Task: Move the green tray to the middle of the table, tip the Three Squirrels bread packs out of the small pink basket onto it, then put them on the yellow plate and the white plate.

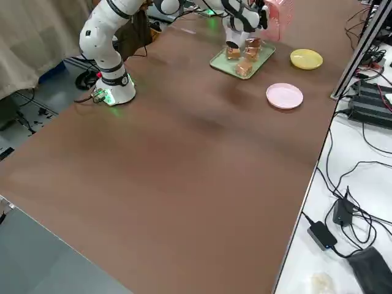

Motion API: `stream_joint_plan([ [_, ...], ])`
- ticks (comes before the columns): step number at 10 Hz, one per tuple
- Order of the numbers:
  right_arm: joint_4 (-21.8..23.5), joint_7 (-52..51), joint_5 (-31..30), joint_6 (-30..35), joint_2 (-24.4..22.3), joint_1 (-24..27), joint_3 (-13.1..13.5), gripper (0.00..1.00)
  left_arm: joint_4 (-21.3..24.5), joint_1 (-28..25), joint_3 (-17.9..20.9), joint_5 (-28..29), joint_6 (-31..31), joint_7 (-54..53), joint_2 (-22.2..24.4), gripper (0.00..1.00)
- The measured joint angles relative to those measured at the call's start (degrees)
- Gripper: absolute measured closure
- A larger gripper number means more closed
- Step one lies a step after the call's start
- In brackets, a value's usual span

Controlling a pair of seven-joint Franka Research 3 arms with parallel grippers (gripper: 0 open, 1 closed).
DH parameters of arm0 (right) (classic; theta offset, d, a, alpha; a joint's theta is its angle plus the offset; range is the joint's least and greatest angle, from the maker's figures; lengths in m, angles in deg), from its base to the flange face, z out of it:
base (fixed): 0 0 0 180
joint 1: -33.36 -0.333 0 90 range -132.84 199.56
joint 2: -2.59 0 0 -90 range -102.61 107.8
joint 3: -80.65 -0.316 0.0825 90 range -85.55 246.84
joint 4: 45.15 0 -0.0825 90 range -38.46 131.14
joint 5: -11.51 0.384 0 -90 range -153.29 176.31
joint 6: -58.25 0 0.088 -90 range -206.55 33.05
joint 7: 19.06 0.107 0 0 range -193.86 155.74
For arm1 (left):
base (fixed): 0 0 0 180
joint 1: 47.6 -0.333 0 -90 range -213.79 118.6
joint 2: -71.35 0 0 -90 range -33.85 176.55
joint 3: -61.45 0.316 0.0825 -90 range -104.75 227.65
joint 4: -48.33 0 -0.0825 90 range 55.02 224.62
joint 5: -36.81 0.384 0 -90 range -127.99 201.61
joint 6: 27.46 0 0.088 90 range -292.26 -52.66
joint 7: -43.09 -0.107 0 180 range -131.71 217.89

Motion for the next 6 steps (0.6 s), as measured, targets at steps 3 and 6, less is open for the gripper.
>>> stream_joint_plan([
  [3,-0.1,1.1,0.0,0.0,-0.9,0.1,-0.1,0.93,0.0,-0.1,0.0,0.0,-3.2,0.0,-1.9,0.00],
  [6,4.3,4.5,0.0,0.0,-6.4,1.1,-0.1,0.93,0.2,-1.1,0.0,-0.1,-4.5,0.0,-2.2,0.00],
])
